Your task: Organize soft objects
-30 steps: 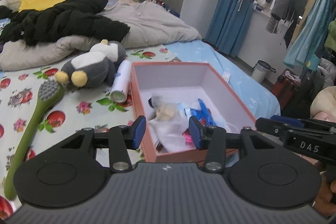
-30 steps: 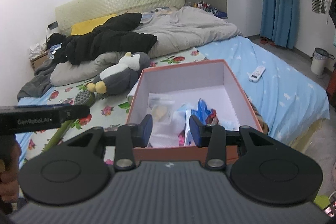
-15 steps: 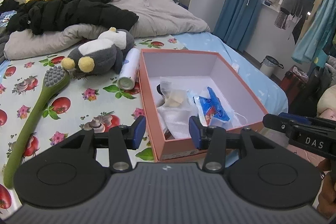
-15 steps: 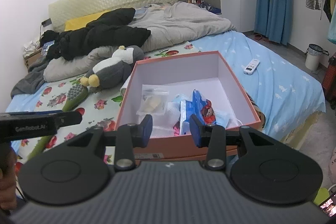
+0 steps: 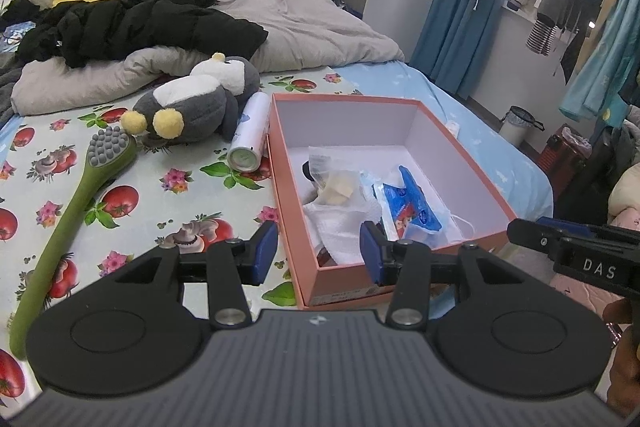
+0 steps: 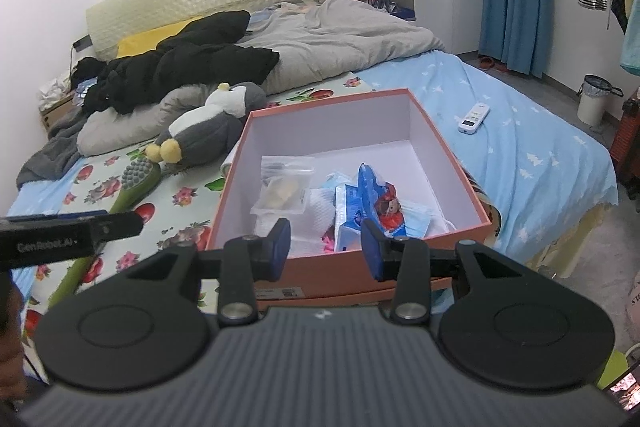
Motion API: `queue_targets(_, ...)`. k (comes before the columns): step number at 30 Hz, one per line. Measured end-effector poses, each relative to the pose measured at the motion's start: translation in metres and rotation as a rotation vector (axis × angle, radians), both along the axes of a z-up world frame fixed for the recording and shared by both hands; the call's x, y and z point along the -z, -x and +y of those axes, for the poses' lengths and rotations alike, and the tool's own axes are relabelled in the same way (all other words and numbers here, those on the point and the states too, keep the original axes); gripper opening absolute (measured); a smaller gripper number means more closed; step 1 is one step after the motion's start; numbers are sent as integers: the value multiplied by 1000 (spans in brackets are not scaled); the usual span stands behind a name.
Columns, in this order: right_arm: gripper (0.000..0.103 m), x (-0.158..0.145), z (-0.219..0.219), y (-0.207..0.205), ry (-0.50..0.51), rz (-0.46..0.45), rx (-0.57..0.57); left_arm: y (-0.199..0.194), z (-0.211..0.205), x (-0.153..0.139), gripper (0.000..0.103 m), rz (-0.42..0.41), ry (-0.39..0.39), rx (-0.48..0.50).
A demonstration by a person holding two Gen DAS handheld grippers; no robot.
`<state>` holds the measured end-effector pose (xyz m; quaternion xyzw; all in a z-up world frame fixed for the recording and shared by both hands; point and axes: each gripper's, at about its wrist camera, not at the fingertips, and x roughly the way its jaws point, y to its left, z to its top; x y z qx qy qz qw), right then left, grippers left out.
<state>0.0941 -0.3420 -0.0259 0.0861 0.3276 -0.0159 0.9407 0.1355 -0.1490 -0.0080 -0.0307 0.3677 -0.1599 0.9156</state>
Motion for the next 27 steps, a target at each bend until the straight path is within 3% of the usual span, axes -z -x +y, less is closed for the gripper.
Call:
queue_targets(3,42,1,0,-1,-3,7,-7,0,0,-1,52,-3,0,-1)
queue_targets(5,46,2,-1,-2,3,10,-10,0,0,-2,59,-5,1,-2)
queue_targets(7,76,3,-2,-3,-1,7,-11,0,1,-3,68,-6,-1,-13)
queue_targets(9,89,3,-4,-2,-6,3,-10,-2,2,-4,79,-5,-5,-22)
queue_targets(12,89,4,-6,-4,16,-2,1,-3,3,-5,94,-9,-6,-31)
queue_targets(15,90,5,-7,-4,33,-1,16,-2,3,-7,101,-37,-34,-51)
queue_targets(27,90,4,-5,-2,60,-10,8,1,4,-11,103,-32,-46,-64)
